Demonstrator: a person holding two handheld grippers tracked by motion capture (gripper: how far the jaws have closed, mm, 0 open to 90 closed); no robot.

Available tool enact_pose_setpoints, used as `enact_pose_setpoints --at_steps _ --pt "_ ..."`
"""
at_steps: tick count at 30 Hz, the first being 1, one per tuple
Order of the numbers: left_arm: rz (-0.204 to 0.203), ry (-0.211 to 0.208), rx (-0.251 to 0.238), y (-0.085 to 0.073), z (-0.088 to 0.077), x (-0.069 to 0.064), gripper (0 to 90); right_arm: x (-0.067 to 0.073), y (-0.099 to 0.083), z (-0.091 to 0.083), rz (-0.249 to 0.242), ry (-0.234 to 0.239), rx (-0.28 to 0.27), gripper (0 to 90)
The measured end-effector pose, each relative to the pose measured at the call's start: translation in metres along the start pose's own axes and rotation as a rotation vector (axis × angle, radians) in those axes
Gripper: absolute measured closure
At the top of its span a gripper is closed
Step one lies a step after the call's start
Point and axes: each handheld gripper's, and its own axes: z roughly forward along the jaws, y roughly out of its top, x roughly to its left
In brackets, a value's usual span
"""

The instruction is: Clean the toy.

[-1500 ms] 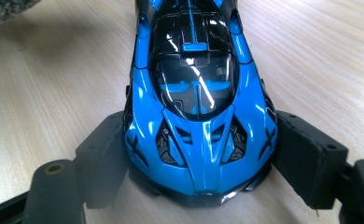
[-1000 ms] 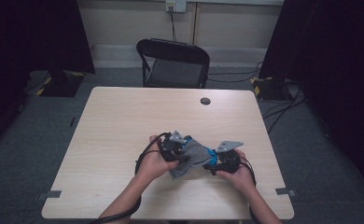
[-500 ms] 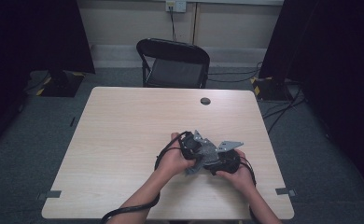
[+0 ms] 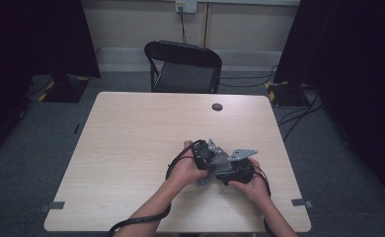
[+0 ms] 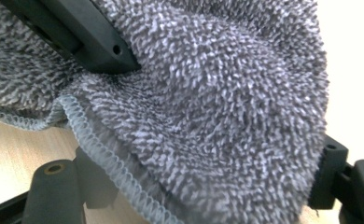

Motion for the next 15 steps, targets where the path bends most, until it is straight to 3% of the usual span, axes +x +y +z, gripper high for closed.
enact_pose_setpoints --at_steps 8,15 --pt "-0.007 0.029 0.013 0.002 -0.003 0.003 77.1 0.000 0.000 0.000 -0.001 0.000 0.000 24.0" --pt "-0.034 0.048 0.017 -0.001 -0.007 0.013 77.0 0.000 0.000 0.000 -0.001 0.000 0.000 24.0"
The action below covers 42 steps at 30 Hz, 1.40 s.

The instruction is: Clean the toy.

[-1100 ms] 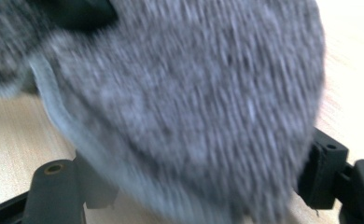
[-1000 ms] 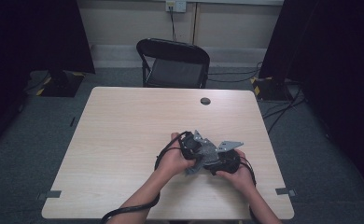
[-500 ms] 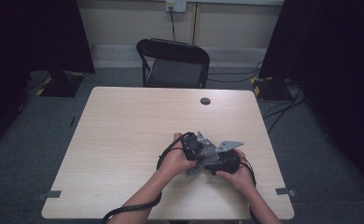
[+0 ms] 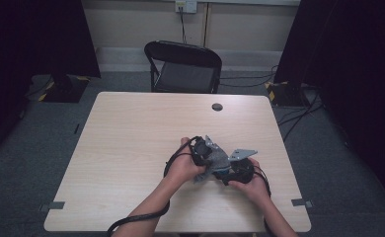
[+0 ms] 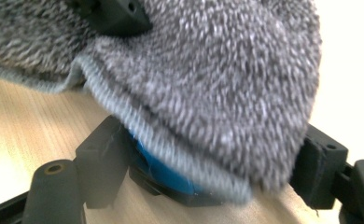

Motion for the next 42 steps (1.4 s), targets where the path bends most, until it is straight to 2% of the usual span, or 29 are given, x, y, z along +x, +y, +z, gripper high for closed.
enact_pose_setpoints --at_steps 9,16,21,23,28,33,37,42 --pt "-0.046 0.013 0.001 -0.003 -0.002 0.013 76.8 0.000 0.000 0.000 0.000 0.000 0.000 24.0" --pt "-0.077 0.052 0.008 -0.006 -0.006 0.025 76.9 0.000 0.000 0.000 0.001 0.000 0.000 24.0" --pt "-0.098 0.063 0.007 -0.009 -0.008 0.032 76.9 0.000 0.000 0.000 0.000 0.000 0.000 24.1" --pt "-0.094 0.068 0.006 -0.010 -0.008 0.034 76.9 0.000 0.000 0.000 0.000 0.000 0.000 24.1" --pt "-0.126 0.068 0.000 -0.012 -0.009 0.038 77.0 0.000 0.000 0.000 0.000 0.000 0.000 24.1" --pt "-0.153 0.092 0.002 -0.016 -0.013 0.047 77.0 0.000 0.000 0.000 0.000 0.000 -0.001 24.1" --pt "-0.192 0.084 -0.012 -0.023 -0.015 0.054 77.0 0.000 0.000 0.000 0.000 0.000 0.000 24.1" --pt "-0.212 0.084 -0.021 -0.026 -0.016 0.059 77.0 0.000 0.000 0.000 0.000 -0.001 -0.001 24.1"
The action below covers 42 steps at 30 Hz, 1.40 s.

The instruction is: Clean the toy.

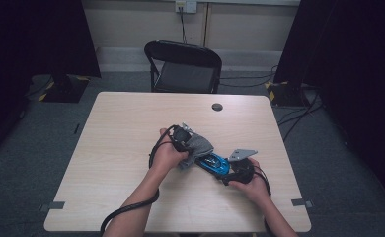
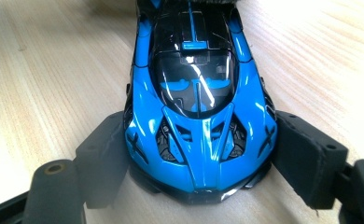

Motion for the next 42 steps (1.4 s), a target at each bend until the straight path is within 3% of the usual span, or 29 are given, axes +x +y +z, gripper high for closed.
enact_pose_setpoints --at_steps 13,23,32,37,42 --pt "-0.047 0.070 0.012 -0.008 -0.008 0.021 77.0 0.000 0.000 0.000 0.000 0.001 0.000 24.1" --pt "-0.044 0.069 -0.030 -0.010 -0.027 0.023 77.0 0.000 0.000 0.000 -0.001 0.001 0.000 24.1" --pt "0.035 0.019 -0.058 0.002 -0.034 -0.004 76.9 0.000 0.000 0.000 -0.001 0.001 0.000 24.0" --pt "0.082 -0.008 -0.045 0.007 -0.026 -0.021 76.9 0.000 0.000 0.000 -0.001 0.001 0.000 24.1" --pt "0.105 -0.048 -0.040 0.010 -0.017 -0.037 76.9 0.000 0.000 0.000 -0.001 0.001 0.000 24.1"
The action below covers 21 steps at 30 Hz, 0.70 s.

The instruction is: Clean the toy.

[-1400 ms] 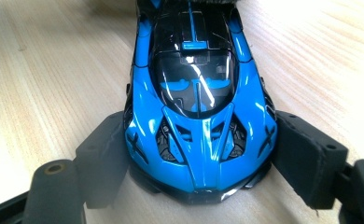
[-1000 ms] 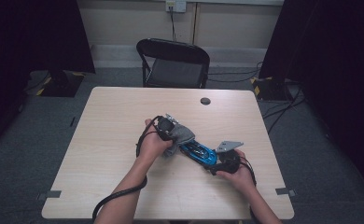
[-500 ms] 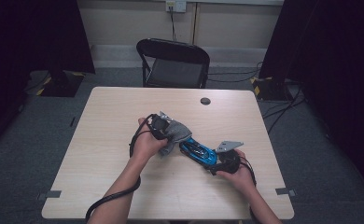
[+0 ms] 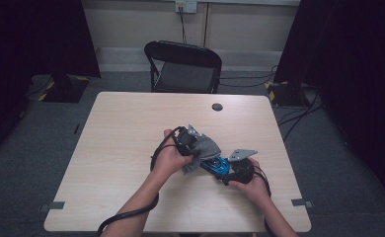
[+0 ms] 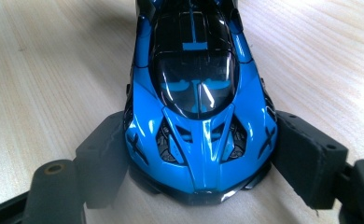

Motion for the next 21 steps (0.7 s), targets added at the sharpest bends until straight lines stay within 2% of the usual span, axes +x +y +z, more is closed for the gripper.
enact_pose_setpoints --at_steps 7,13,16,21 --pt "0.080 -0.035 0.047 0.004 0.017 -0.023 76.9 0.000 0.000 0.000 0.000 0.000 0.000 24.1" --pt "0.147 -0.056 0.078 0.008 0.029 -0.037 76.9 0.000 0.000 0.000 0.000 -0.001 -0.001 24.1" --pt "0.184 -0.051 0.092 0.010 0.033 -0.043 76.8 0.000 0.000 0.000 0.000 -0.001 -0.001 24.1" --pt "0.190 -0.062 0.096 0.011 0.037 -0.045 76.9 0.000 0.000 0.000 -0.001 -0.002 -0.001 24.1"
